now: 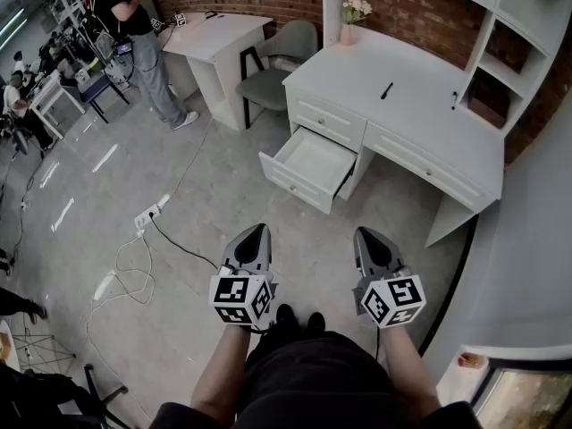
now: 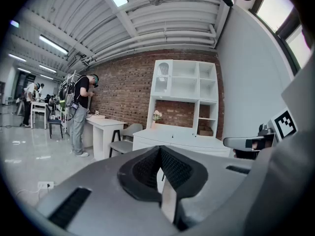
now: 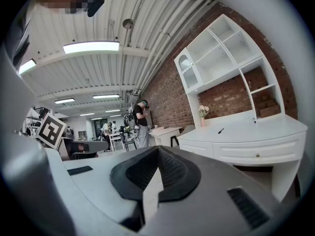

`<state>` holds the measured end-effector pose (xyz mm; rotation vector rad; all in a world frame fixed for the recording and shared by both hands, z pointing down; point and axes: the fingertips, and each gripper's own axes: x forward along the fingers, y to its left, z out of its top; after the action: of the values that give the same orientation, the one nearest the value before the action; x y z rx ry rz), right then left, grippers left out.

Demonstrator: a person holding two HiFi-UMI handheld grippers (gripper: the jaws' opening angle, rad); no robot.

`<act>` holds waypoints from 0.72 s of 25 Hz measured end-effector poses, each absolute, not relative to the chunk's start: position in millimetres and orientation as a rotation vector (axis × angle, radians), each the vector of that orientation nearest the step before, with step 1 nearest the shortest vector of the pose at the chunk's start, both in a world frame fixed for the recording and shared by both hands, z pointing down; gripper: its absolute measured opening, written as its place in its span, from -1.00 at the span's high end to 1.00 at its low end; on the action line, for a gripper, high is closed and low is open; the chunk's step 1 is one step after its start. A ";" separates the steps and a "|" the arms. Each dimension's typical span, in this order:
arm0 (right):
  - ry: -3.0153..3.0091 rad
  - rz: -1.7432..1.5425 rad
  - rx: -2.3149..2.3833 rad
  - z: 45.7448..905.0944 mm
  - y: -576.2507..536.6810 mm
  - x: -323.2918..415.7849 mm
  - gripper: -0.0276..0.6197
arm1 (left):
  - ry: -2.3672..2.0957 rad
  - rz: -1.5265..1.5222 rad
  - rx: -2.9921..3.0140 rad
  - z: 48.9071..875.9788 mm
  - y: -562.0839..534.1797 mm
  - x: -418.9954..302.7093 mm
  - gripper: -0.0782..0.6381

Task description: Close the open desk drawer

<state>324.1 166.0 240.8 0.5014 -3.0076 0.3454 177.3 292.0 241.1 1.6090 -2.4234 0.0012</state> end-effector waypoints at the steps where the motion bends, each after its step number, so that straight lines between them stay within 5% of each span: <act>1: -3.011 0.346 0.498 240.5 167.3 323.9 0.90 | -2.424 0.007 1.608 241.7 292.5 177.6 0.76; 18: -3.004 0.447 0.495 250.2 138.2 323.4 0.90 | -2.474 0.067 1.509 252.5 279.7 160.7 0.76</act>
<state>323.4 138.2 250.2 0.4947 -3.0044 0.4474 160.7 279.7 252.5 1.5090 -2.4741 0.0670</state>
